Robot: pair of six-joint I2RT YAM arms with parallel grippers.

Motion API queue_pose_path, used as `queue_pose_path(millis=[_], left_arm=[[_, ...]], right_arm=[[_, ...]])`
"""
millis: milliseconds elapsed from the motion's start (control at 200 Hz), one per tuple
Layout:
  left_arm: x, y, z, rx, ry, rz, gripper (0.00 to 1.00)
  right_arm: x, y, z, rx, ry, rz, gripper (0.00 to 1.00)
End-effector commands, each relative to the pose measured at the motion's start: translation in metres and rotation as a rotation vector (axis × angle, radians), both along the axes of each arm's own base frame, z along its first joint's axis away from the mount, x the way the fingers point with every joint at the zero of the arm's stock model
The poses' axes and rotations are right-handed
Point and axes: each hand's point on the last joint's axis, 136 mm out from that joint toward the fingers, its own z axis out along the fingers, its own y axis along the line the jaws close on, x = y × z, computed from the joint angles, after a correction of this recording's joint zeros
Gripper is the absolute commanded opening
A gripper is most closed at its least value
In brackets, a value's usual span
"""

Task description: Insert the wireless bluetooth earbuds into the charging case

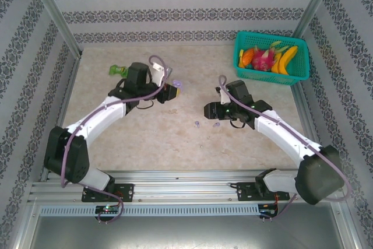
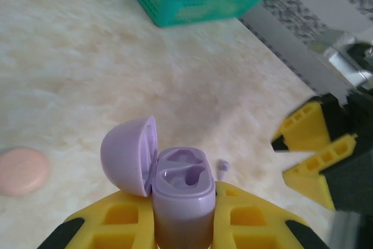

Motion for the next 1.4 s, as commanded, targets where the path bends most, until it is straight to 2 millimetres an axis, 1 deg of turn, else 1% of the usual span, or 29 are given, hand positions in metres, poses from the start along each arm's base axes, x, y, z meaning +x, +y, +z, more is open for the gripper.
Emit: queue_pose_path(millis=[0,60,100,280,405,535,659,889,1049,1394], left_arm=[[0.022,0.017,0.047,-0.087,-0.307,0.21,0.0],[0.021,0.026,0.049,-0.109,-0.346,0.258,0.0],[0.019,0.027,0.047,-0.114,-0.362,0.256,0.0],[0.004,0.01,0.041,-0.151,-0.429,0.122,0.0],[-0.009,0.001,0.046,-0.193,-0.49,0.037,0.0],[-0.019,0.002,0.056,-0.231,-0.573,0.016,0.0],[-0.024,0.005,0.063,-0.233,-0.622,0.017,0.0],[-0.024,0.017,0.077,-0.235,-0.681,0.077,0.0],[-0.024,0.024,0.081,-0.235,-0.696,0.105,0.0],[-0.025,0.03,0.082,-0.23,-0.699,0.123,0.0]], right_arm=[[-0.003,0.0,-0.026,-0.068,0.066,-0.036,0.58],[-0.004,0.004,-0.038,-0.097,0.095,-0.03,0.58],[-0.004,0.007,-0.047,-0.116,0.119,-0.025,0.57],[-0.006,0.019,-0.076,-0.219,0.183,0.02,0.56],[-0.004,0.027,-0.088,-0.283,0.205,0.042,0.55],[0.002,0.032,-0.093,-0.353,0.201,0.048,0.53],[0.01,0.035,-0.096,-0.386,0.193,0.034,0.51],[0.019,0.04,-0.104,-0.421,0.206,0.045,0.48],[0.021,0.042,-0.112,-0.438,0.221,0.059,0.44],[0.022,0.048,-0.122,-0.456,0.239,0.075,0.42]])
